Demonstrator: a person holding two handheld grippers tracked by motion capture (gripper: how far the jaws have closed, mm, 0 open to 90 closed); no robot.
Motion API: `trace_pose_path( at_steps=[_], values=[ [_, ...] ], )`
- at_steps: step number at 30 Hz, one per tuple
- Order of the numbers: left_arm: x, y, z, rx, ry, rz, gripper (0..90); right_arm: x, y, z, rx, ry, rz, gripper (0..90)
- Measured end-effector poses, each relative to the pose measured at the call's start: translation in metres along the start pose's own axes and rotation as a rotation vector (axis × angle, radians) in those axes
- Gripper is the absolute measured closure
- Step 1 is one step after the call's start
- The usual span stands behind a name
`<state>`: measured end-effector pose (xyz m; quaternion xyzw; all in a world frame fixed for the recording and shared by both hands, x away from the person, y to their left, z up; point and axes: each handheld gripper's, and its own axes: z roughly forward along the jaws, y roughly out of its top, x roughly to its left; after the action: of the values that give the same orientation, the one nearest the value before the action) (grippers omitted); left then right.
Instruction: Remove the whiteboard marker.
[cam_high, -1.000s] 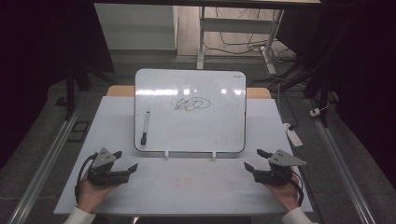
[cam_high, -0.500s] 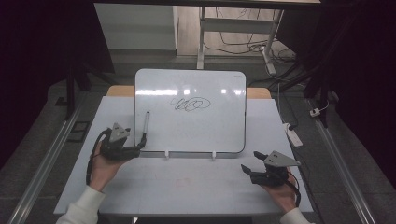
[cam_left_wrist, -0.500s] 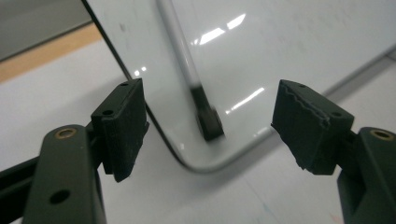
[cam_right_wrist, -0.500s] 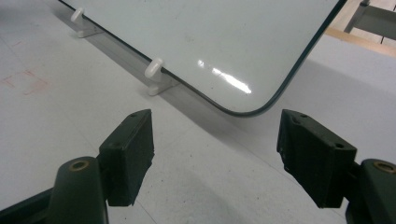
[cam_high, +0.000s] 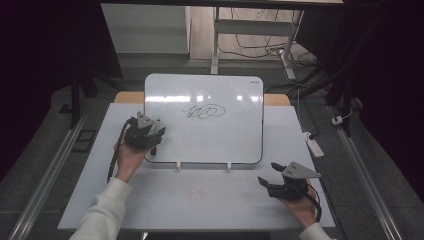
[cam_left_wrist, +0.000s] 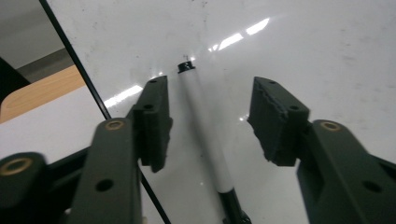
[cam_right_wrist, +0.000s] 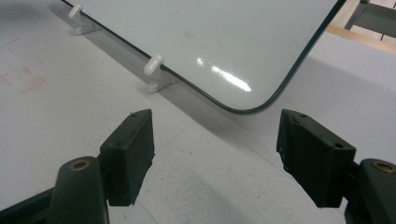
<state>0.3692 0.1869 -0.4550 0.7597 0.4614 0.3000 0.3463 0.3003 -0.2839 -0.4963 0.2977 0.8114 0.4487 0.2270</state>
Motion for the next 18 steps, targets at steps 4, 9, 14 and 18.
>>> trace_pose_path(
  at_steps=[4,9,14,18],
  values=[
    [-0.002,0.000,0.004,0.010,0.043,0.019,59.7,0.001,0.000,0.000,0.001,-0.003,-0.005,27.5],
    [-0.007,0.001,0.008,0.003,0.077,0.043,67.9,0.002,0.001,0.001,0.005,-0.010,-0.014,27.5],
    [-0.011,0.002,0.010,-0.007,0.087,0.062,74.9,0.003,0.001,0.001,0.004,-0.014,-0.015,27.7],
    [-0.016,0.003,0.011,-0.014,0.068,0.064,81.2,0.003,0.002,0.001,0.005,-0.020,-0.013,27.8]
  ],
)
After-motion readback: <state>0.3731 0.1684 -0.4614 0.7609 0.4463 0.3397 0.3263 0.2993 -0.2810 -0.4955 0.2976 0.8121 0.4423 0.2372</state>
